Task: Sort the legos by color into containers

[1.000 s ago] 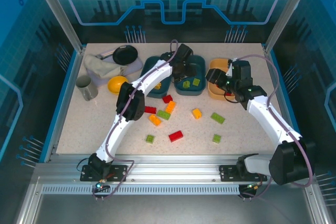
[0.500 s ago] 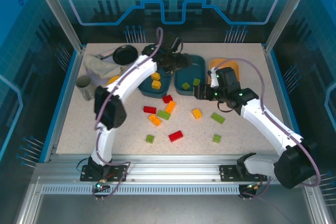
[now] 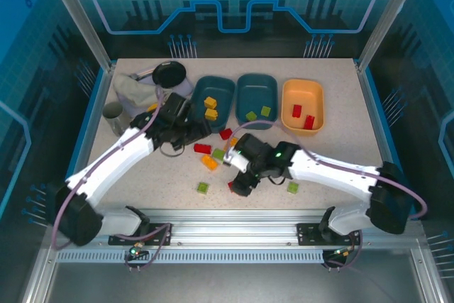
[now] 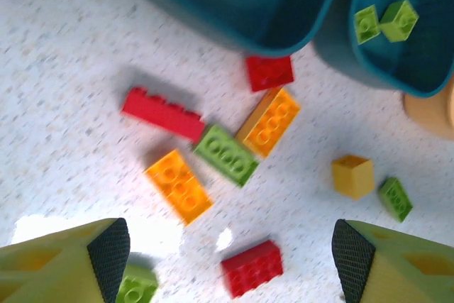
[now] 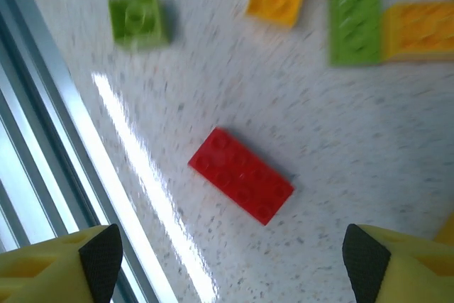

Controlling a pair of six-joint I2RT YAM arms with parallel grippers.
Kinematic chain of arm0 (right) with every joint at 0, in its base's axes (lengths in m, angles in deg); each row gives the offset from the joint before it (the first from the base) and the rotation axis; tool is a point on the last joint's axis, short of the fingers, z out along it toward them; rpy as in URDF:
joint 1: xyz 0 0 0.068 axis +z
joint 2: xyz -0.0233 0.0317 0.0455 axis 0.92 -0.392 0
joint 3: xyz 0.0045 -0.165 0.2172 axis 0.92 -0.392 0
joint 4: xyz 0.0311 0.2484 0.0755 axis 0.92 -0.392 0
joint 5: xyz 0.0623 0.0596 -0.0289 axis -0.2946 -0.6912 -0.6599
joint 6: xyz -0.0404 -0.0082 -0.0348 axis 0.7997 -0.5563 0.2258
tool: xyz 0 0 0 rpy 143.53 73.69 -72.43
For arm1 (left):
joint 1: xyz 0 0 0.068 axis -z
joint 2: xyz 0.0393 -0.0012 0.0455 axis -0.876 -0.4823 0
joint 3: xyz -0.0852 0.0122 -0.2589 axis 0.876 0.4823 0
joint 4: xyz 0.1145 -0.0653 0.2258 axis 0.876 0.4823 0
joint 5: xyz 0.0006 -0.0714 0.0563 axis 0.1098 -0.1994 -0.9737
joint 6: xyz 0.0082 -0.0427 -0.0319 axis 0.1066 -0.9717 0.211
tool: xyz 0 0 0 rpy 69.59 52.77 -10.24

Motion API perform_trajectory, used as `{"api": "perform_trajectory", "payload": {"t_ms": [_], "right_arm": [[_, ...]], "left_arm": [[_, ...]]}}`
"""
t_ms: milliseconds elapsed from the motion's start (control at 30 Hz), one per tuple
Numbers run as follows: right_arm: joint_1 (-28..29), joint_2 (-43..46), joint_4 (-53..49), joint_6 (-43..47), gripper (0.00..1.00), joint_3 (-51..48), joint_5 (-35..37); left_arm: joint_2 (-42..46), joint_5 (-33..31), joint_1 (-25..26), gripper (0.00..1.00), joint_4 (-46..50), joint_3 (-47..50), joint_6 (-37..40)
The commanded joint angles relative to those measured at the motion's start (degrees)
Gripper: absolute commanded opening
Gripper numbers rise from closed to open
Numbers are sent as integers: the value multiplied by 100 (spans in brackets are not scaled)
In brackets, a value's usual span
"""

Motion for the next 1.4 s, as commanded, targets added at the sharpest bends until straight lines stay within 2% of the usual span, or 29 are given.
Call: {"api": "perform_trajectory", "payload": {"t_ms": [0,167,300,500,733,867,1100,1267,1367], "right_arm": [[246,-592,-458,559,85,107,659],[378,-1391,-424,630,85,405,1166],[346,-1844,-275,558,85,632,1535],[51,-2434,-316,403,83,1090,1258],[-538,-2742,-488,131,68,1440,519],[-723,-2893,-620,-15,51,1555,203],[-855,-2720,-520,-276,31,1411,30],[-1184,-1897,-497,-674,28,1306,98],[-1815,-1255,-498,-990,28,1248,57]], "left_arm": [[897,-69,-28,80,33,624,-249],[2006,-126,-29,82,347,1336,-494],[2522,-160,-28,82,546,1610,-668],[2610,-122,-28,82,504,1632,-743],[2472,-130,-28,81,438,1521,-707],[2428,-116,-25,81,394,1556,-743],[2363,-88,-20,81,235,1596,-775],[2122,188,-6,81,-204,1557,-658],[1751,462,54,81,-640,1377,-499]]}}
